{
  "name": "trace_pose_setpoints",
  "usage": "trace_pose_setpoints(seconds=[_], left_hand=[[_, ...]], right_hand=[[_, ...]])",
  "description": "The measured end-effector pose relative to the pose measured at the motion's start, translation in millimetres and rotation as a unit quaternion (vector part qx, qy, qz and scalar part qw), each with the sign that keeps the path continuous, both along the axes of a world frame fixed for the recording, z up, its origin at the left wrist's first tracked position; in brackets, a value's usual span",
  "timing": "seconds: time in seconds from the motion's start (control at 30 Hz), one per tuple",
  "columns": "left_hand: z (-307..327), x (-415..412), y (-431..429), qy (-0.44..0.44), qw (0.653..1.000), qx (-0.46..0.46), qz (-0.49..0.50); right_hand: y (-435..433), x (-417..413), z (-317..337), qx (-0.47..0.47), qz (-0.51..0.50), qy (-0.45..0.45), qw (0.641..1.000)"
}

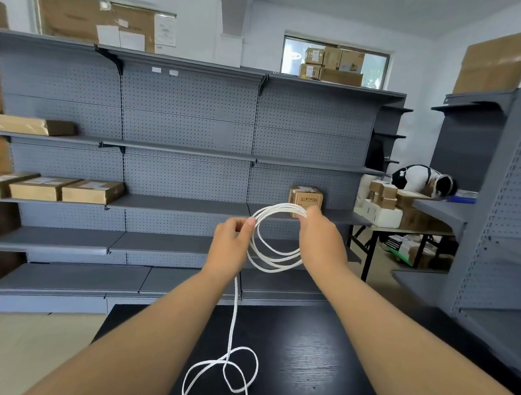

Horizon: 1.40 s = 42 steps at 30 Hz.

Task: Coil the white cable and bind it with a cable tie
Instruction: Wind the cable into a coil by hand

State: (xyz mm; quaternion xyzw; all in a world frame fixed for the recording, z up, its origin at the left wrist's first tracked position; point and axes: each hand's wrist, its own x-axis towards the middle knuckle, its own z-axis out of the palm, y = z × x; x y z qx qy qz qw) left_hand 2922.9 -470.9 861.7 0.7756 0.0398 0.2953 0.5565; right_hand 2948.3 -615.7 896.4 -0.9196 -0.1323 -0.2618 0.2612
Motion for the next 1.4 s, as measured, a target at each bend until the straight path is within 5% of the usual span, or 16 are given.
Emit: trace_pose_setpoints(seconds=[0.27, 0.7, 1.03, 1.4], left_hand=[[-3.0, 2.2, -32.7, -0.051, 0.986, -0.157, -0.02], [0.8, 26.1, -47.0, -0.064, 0.993, -0.081, 0.052], [24.9, 31.5, -66.9, -0.053, 0.975, -0.212, -0.047], [39.2, 49.1, -89.2, -0.119, 0.985, -0.083, 0.098]], right_hand=[[1.2, 0.9, -1.8, 0.111, -0.01, 0.027, 0.993], [-0.3, 21.4, -20.5, 0.234, -0.02, 0.095, 0.967], [-25.4, 33.8, -14.3, 0.226, 0.013, 0.101, 0.969], [-50.1, 47.1, -0.3, 0.221, 0.089, 0.169, 0.957]])
